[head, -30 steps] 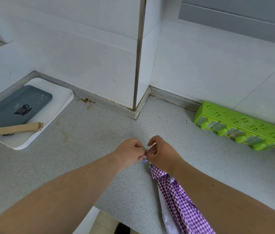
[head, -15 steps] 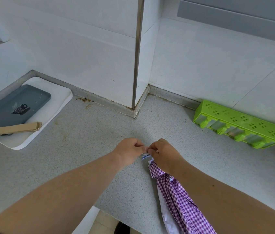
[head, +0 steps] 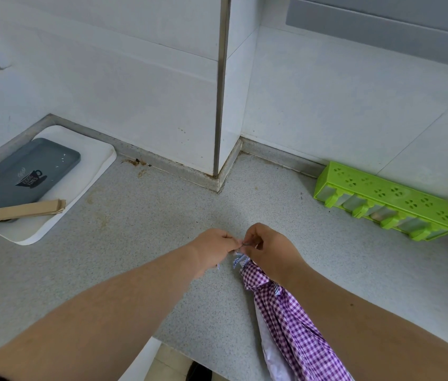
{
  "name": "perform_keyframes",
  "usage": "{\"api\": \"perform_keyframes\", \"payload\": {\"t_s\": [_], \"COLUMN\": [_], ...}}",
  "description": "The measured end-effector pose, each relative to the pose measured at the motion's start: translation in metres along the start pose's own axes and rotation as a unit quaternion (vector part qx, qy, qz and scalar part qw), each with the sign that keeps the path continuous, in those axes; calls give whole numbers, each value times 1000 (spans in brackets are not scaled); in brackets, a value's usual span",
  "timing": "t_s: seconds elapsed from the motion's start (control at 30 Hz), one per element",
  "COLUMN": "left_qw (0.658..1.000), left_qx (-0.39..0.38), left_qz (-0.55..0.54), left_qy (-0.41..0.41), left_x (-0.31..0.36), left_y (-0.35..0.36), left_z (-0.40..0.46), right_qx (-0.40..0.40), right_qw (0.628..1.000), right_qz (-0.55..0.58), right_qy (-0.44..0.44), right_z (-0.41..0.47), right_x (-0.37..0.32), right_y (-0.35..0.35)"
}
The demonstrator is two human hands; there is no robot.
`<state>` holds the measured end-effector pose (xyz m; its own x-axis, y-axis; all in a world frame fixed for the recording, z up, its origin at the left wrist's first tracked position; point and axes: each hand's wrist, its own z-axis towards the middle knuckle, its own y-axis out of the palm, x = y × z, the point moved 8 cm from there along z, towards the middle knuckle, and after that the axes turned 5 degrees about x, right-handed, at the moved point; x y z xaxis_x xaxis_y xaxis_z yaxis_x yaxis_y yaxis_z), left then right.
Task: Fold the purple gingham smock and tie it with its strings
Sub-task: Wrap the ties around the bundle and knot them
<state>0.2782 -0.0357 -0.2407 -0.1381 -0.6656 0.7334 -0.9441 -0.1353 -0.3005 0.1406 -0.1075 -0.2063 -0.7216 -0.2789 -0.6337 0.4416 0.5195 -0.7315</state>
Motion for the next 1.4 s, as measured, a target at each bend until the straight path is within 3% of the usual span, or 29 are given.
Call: {"api": "perform_keyframes", "payload": {"t_s": [0.3, 0.63, 0.9, 1.2, 1.4], "left_qw": [1000, 985, 945, 935, 962], "left_qx": [16, 87, 144, 176, 153], "left_qz": [-21, 129, 252, 260, 194], "left_qy": [-10, 77, 152, 164, 114], "left_x": [-2, 14, 26, 31, 27], "left_y": [5, -9, -13, -14, -17], "left_z": [6, 9, 5, 0, 3], "right_qx": [1, -68, -91, -105, -95], "right_qw": [997, 996, 992, 992, 994], "right_qz": [-47, -65, -87, -76, -43], "right_qy": [-54, -4, -4, 3, 28], "right_z": [-5, -11, -20, -24, -25], "right_x": [-10, 3, 7, 9, 15], "right_y": [0, 5, 5, 6, 5]}}
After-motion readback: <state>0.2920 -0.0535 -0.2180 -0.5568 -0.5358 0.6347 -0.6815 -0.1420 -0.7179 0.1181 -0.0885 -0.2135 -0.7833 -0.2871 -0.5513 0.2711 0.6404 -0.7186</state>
